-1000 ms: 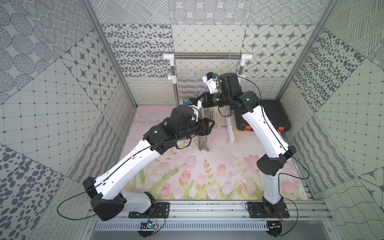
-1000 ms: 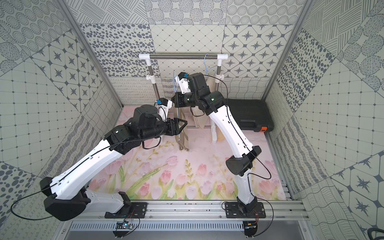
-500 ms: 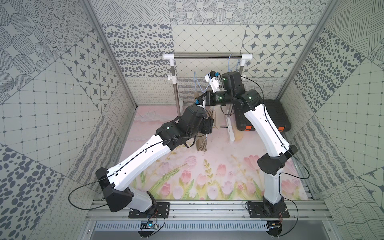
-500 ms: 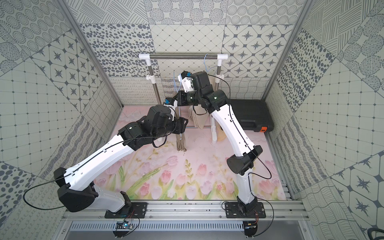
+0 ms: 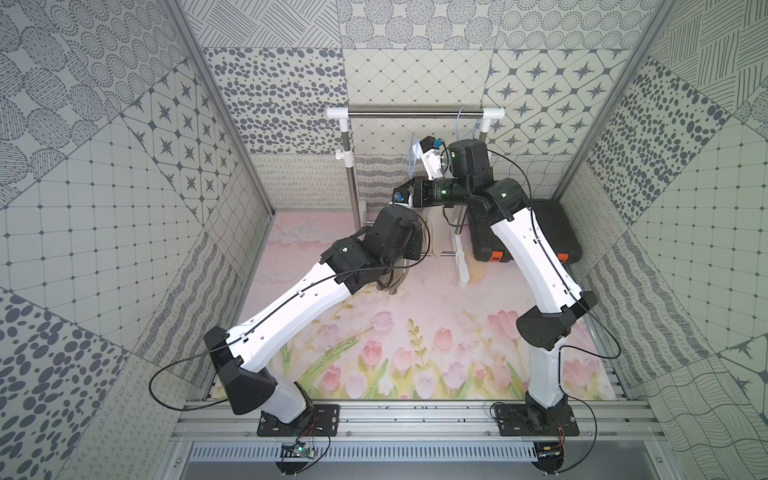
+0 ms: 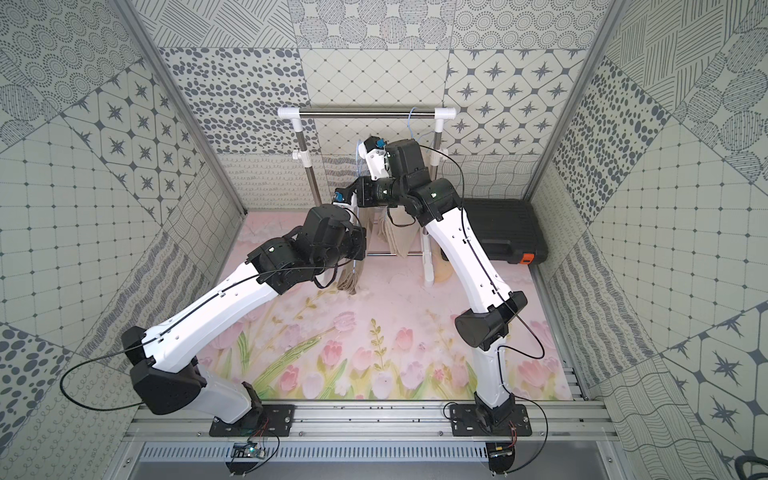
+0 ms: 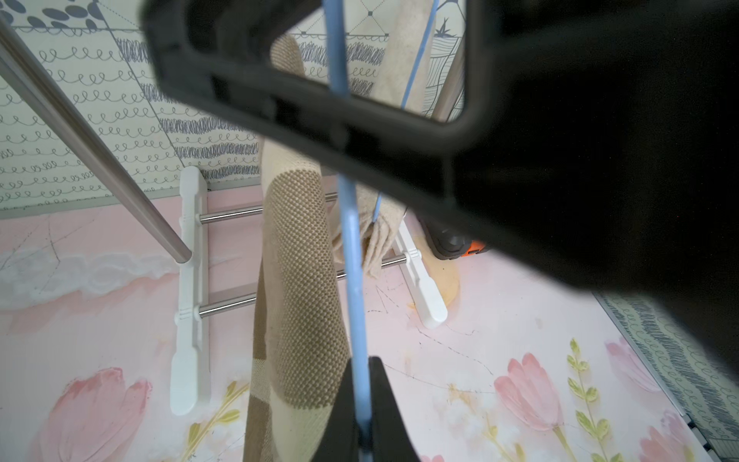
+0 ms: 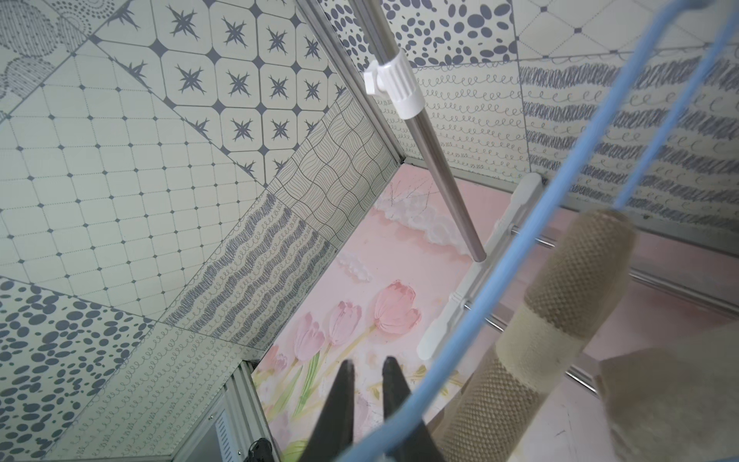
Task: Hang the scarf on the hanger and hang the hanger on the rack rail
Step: Place the hanger at the clothesline.
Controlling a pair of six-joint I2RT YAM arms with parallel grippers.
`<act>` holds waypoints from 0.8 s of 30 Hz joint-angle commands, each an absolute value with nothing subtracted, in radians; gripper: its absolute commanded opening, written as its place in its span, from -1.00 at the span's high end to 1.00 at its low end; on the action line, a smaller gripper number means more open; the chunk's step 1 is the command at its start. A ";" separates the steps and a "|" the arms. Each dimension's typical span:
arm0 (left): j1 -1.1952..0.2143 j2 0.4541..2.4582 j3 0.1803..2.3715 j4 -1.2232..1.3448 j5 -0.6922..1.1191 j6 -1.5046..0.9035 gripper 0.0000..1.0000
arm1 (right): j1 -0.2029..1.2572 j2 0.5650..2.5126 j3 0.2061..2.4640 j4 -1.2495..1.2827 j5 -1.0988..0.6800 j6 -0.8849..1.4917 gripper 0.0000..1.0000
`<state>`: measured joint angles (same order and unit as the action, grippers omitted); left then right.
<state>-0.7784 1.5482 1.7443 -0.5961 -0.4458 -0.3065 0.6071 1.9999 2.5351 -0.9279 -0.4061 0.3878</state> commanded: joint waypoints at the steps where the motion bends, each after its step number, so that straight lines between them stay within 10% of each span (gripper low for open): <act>1: -0.773 1.568 1.841 -0.578 -0.469 -0.156 1.00 | 0.607 1.948 2.509 -0.874 -0.433 0.373 0.53; 11: -0.700 1.651 2.054 -0.709 -0.444 -0.101 1.00 | 0.562 1.847 2.459 -0.872 -0.435 0.363 -0.72; 24: -0.585 1.845 2.375 -0.877 -0.353 -0.085 1.00 | 0.513 1.731 2.378 -0.835 -0.485 0.378 -0.82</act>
